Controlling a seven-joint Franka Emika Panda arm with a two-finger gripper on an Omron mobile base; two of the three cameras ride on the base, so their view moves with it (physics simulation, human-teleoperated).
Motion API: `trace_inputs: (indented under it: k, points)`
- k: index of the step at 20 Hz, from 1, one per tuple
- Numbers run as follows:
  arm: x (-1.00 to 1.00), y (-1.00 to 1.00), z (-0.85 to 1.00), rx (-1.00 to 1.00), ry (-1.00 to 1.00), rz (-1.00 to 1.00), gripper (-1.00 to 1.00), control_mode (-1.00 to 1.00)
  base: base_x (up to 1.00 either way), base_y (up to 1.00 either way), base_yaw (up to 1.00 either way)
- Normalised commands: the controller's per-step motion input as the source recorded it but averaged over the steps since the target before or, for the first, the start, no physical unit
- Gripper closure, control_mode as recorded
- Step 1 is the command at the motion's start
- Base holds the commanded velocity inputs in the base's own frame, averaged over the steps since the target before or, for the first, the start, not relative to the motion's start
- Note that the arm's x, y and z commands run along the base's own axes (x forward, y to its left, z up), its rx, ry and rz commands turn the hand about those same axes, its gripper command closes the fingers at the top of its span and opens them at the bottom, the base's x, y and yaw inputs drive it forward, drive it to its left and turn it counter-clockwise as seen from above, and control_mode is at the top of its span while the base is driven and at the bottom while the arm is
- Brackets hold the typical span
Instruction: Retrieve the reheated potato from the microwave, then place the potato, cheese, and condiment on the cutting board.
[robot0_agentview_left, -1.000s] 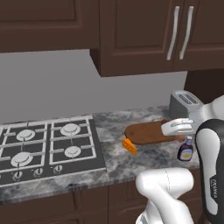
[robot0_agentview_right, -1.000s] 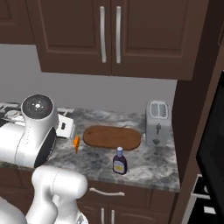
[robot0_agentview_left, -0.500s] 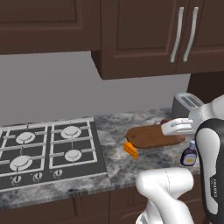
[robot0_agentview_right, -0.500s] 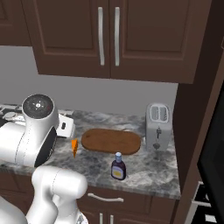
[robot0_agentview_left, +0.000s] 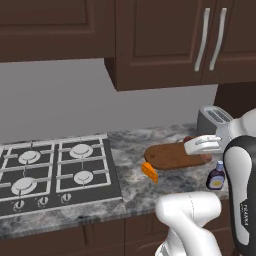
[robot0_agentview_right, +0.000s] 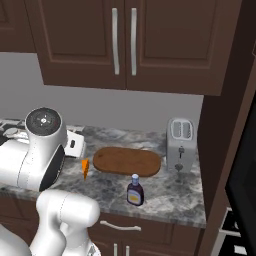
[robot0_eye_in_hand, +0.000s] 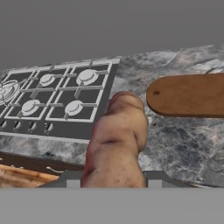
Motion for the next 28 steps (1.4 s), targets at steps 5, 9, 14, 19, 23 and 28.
trace_inputs:
  k: [5, 9, 14, 19, 23, 28]
  points:
    - [0.0, 0.0, 0.0, 0.0, 0.0, 0.0, 1.0, 1.0, 0.0, 0.0, 0.0]
    - [0.0, 0.0, 0.0, 0.0, 0.0, 0.0, 1.0, 1.0, 0.0, 0.0, 0.0]
    - [0.0, 0.0, 0.0, 0.0, 0.0, 0.0, 1.0, -1.0, 0.0, 0.0, 0.0]
    - [0.0, 0.0, 0.0, 0.0, 0.0, 0.0, 1.0, -1.0, 0.0, 0.0, 0.0]
    - [0.29, -0.01, 0.0, 0.0, 0.06, 0.0, 1.0, -1.0, 0.0, 0.0, 0.0]
    - [0.61, -0.18, 0.02, 0.02, 0.31, 0.03, 1.0, -1.0, 0.0, 0.0, 0.0]
